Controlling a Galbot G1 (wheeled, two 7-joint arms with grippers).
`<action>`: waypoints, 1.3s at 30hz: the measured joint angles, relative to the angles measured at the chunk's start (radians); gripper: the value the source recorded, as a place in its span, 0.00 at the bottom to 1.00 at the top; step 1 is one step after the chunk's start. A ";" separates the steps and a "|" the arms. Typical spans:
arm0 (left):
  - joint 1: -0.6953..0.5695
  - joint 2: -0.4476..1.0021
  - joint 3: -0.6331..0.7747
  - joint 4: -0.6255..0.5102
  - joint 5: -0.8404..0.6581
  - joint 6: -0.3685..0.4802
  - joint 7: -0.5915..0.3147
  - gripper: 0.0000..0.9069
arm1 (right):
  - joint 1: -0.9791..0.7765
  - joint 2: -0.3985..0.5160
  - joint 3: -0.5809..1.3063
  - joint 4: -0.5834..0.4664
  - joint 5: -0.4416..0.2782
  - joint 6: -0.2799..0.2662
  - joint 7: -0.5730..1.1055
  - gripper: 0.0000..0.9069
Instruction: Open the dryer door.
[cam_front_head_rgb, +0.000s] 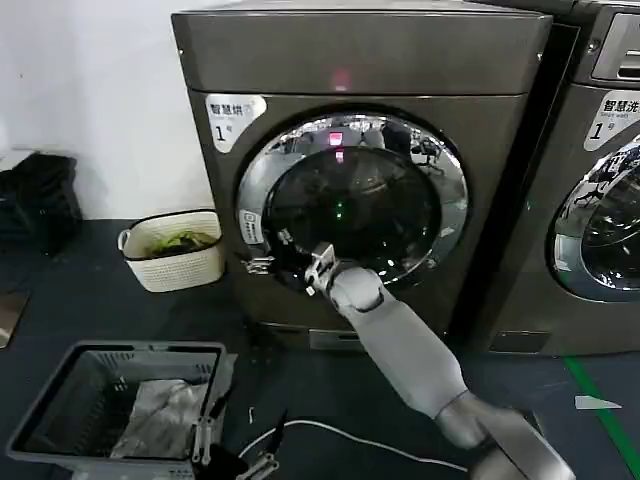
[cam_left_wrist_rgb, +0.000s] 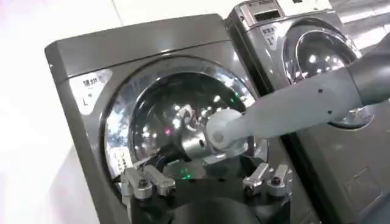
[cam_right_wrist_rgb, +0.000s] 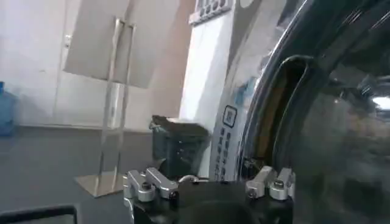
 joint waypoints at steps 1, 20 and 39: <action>0.000 0.000 0.000 0.000 0.000 0.000 0.000 1.00 | 0.002 -0.002 0.000 -0.003 0.002 0.001 -0.013 1.00; -0.003 0.003 -0.011 -0.001 -0.012 0.003 -0.003 1.00 | 0.031 -0.099 -0.069 0.039 0.192 0.021 -0.325 1.00; -0.067 0.054 -0.175 -0.032 -0.239 0.154 0.010 1.00 | -0.032 -0.288 -0.133 0.280 0.310 -0.034 -0.519 1.00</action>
